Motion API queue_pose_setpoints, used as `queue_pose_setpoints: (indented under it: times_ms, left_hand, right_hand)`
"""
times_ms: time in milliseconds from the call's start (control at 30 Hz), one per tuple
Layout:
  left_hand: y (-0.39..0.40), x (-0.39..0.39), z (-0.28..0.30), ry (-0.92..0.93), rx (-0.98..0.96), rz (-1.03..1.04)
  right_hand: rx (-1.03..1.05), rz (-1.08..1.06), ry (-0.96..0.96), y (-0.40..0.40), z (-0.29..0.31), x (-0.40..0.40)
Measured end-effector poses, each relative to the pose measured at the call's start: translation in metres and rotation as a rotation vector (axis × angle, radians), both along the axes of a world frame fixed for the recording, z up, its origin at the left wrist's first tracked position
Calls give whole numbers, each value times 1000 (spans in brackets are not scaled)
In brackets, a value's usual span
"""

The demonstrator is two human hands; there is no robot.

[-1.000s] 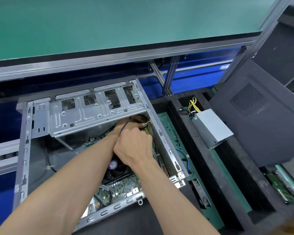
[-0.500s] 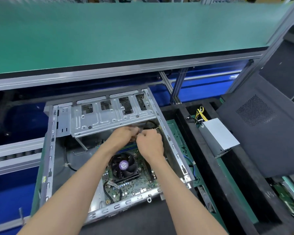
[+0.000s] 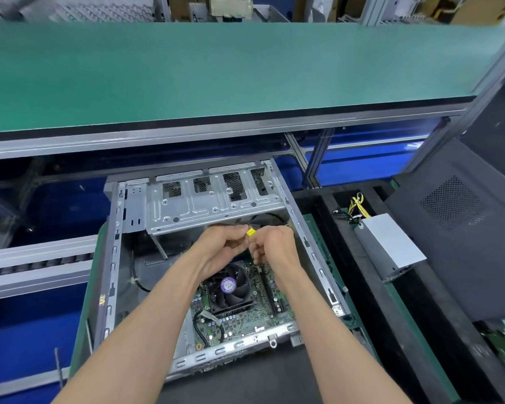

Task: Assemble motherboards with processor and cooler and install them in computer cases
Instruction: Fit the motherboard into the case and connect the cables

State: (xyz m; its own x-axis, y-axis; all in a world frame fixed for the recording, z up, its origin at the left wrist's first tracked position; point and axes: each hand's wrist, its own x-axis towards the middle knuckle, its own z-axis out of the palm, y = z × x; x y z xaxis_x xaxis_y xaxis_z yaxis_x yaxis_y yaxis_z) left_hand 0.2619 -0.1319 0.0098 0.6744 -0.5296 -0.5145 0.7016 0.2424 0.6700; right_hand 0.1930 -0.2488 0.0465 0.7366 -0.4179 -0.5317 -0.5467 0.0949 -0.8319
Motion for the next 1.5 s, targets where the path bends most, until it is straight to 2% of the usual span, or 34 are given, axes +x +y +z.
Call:
queue_pose_setpoints:
  times_ms: [67, 167, 300, 467, 633, 767, 833, 867, 967, 1067, 1167, 1367, 1500]
  left_hand:
    - [1, 1, -2, 19, -55, -17]
    - [2, 3, -4, 40, -107, -40]
    - [4, 2, -2, 49, -150, -41]
    - [1, 1, 1, 70, -151, 17]
    - [-6, 0, -2, 20, -137, 54]
    - [-12, 3, -1, -100, -68, -44]
    - [-18, 7, -1, -145, 43, -81]
    - [-22, 9, -2, -164, 102, -90]
    - [-35, 14, -12, -309, 314, -188]
    - [-50, 19, -20, -525, 590, -360]
    - [-63, 23, -27, -607, 627, -468]
    - [-64, 29, -34, -617, 648, -530]
    - [-66, 33, -36, -677, 676, -574]
  right_hand:
    - [46, 21, -38, -1, 2, 1]
    - [96, -10, -245, -2, 1, -8]
    - [94, 9, -289, -2, 0, -8]
    - [112, -5, -283, -2, 0, -9]
    - [112, -66, -185, -3, -6, -6]
    - [211, -137, -102, -3, -8, -4]
    - [109, -143, -20, -3, -11, -4]
    - [-30, -92, 44, -2, -12, -5]
    - [-513, 318, 241, 4, -17, -10]
    - [-706, 573, 333, 13, -22, -12]
    - [-806, 612, 353, 10, -25, -12]
    - [-847, 515, 313, 7, -24, -12]
    - [-847, 548, 318, 9, -26, -11]
